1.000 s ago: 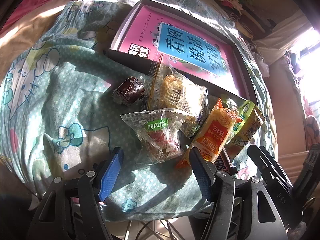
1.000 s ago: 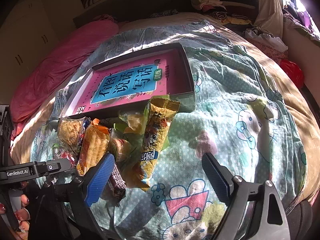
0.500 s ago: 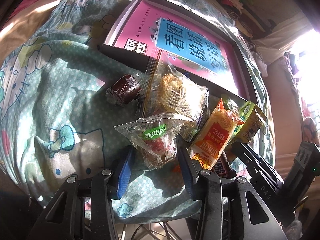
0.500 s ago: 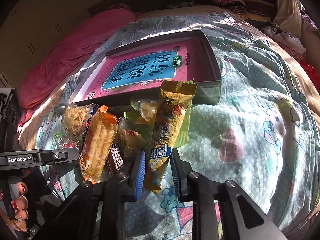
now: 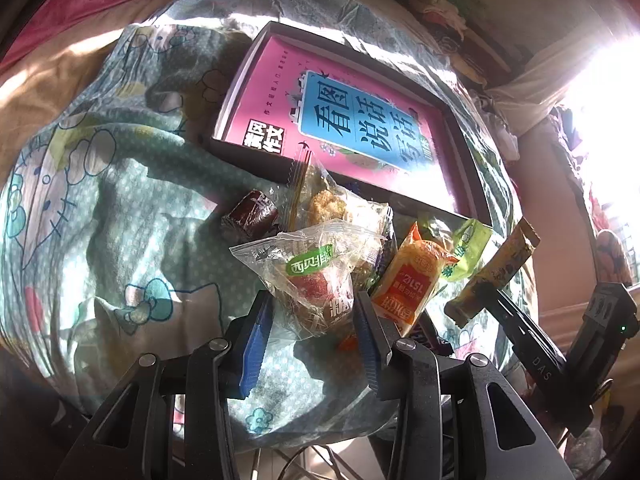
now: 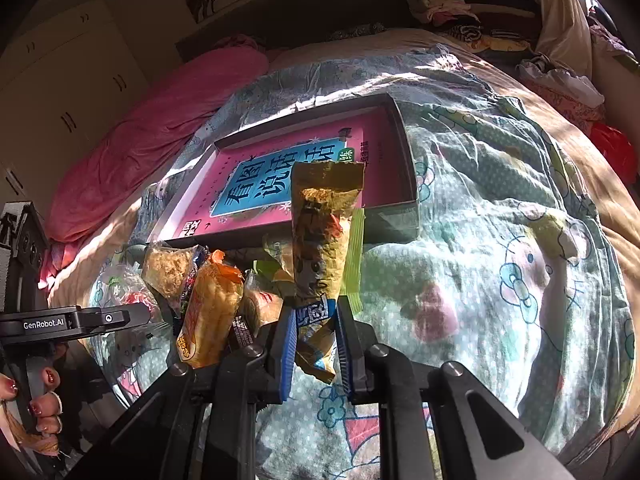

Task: Organize snacks
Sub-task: 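Carry the cookie bag into the pink box with left tool while right tool carries the yellow stick there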

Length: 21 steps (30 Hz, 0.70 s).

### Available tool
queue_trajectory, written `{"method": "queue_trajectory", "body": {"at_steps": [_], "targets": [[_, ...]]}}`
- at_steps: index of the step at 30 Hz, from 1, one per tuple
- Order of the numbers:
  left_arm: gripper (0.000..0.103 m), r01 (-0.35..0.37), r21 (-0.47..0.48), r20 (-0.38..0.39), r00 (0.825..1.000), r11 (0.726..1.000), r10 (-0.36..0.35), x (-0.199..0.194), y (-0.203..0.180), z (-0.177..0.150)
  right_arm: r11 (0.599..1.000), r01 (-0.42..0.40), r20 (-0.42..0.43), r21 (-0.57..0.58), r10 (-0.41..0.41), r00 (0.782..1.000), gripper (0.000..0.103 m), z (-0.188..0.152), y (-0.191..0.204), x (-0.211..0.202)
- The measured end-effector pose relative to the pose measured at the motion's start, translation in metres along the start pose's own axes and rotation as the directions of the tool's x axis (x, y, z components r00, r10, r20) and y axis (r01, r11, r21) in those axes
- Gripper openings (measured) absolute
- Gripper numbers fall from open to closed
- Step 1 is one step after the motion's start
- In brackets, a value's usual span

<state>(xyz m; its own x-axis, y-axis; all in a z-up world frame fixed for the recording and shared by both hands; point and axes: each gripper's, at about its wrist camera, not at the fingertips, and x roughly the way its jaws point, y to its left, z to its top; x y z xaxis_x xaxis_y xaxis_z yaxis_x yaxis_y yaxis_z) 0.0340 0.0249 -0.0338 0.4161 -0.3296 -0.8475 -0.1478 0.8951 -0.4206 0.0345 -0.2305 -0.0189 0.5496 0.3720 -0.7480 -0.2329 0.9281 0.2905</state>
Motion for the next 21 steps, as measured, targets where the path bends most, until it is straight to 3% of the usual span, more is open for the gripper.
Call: {"method": "queue_trajectory", "body": {"at_steps": [21], "targets": [[0.043,-0.032,-0.019,0.113,0.993,0.999,0.034,-0.022,0.009,0.030,1.000,0.011,0.056,0.002,-0.011,0.998,0.019,0.035,0.007,-0.009]]}}
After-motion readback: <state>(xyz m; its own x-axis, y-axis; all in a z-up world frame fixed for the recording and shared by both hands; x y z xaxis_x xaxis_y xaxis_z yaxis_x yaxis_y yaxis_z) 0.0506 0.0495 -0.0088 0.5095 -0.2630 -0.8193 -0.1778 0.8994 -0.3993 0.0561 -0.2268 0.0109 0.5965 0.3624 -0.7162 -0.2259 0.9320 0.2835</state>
